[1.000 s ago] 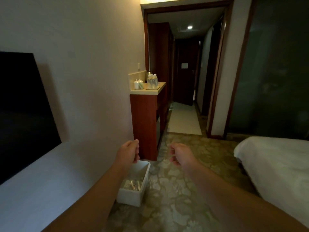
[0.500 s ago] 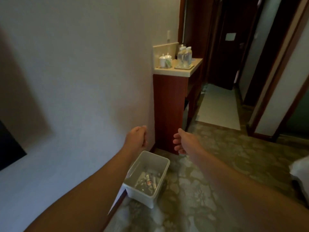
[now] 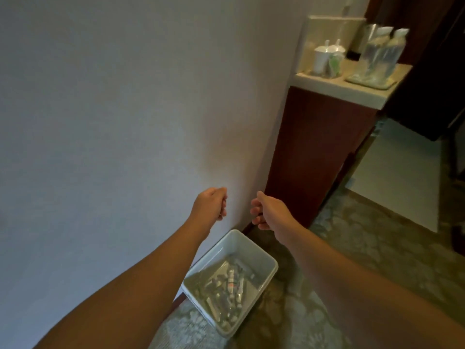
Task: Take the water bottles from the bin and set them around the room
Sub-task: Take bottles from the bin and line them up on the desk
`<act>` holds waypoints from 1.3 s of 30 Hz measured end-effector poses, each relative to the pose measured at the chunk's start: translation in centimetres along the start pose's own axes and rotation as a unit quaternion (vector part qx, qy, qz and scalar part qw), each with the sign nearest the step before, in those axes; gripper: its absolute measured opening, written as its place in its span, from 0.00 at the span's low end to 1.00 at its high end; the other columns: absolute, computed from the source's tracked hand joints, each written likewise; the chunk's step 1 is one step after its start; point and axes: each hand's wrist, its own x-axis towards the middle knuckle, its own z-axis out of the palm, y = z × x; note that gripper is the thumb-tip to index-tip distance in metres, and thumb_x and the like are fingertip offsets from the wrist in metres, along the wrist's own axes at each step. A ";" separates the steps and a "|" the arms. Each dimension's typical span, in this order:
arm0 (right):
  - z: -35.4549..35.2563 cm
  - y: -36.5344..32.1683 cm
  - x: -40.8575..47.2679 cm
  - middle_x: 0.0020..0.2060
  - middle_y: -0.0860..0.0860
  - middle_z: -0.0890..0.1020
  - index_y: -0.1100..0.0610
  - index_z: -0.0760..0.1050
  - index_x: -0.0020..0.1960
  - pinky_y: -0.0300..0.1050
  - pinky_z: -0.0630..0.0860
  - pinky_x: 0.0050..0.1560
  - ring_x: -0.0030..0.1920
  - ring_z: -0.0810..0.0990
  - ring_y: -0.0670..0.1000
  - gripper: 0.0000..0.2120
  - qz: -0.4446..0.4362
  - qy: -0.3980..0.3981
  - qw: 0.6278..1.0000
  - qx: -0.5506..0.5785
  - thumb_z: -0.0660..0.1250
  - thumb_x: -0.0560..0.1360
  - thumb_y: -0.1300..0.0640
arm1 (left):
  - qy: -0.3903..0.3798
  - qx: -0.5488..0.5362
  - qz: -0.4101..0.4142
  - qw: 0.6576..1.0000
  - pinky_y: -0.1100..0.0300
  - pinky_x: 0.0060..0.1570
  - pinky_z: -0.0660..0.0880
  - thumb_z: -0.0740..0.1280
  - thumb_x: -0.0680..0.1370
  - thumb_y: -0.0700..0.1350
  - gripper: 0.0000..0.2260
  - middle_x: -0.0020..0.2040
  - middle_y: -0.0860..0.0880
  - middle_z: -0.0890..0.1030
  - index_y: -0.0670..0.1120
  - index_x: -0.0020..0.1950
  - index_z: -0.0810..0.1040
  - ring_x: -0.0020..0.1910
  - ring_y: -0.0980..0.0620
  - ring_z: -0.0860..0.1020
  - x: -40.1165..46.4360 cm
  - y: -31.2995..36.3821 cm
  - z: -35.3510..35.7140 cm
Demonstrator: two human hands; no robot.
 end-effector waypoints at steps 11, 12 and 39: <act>3.3 4.4 21.7 0.34 0.49 0.80 0.55 0.78 0.46 0.41 0.71 0.32 0.25 0.76 0.47 0.15 0.067 -0.086 0.993 -0.036 0.60 0.81 0.46 | 0.060 0.010 -0.092 0.994 0.57 0.32 0.72 0.62 0.81 0.48 0.13 0.29 0.51 0.76 0.46 0.38 0.75 0.26 0.55 0.74 16.2 -7.4 2.4; 3.7 4.9 23.6 0.36 0.49 0.81 0.54 0.78 0.47 0.40 0.72 0.32 0.27 0.77 0.47 0.15 0.072 -0.105 0.990 -0.054 0.60 0.82 0.45 | 0.074 0.005 -0.093 0.993 0.57 0.32 0.72 0.62 0.82 0.48 0.14 0.29 0.51 0.76 0.46 0.38 0.75 0.26 0.55 0.74 17.4 -8.2 2.6; 16.0 57.6 60.3 0.50 0.55 0.83 0.56 0.80 0.55 0.48 0.77 0.49 0.48 0.81 0.54 0.06 -0.093 -0.416 0.811 -0.402 0.66 0.79 0.57 | 0.093 0.103 -0.194 0.971 0.52 0.45 0.77 0.64 0.79 0.44 0.08 0.42 0.45 0.83 0.44 0.45 0.82 0.42 0.47 0.80 35.1 -68.9 11.1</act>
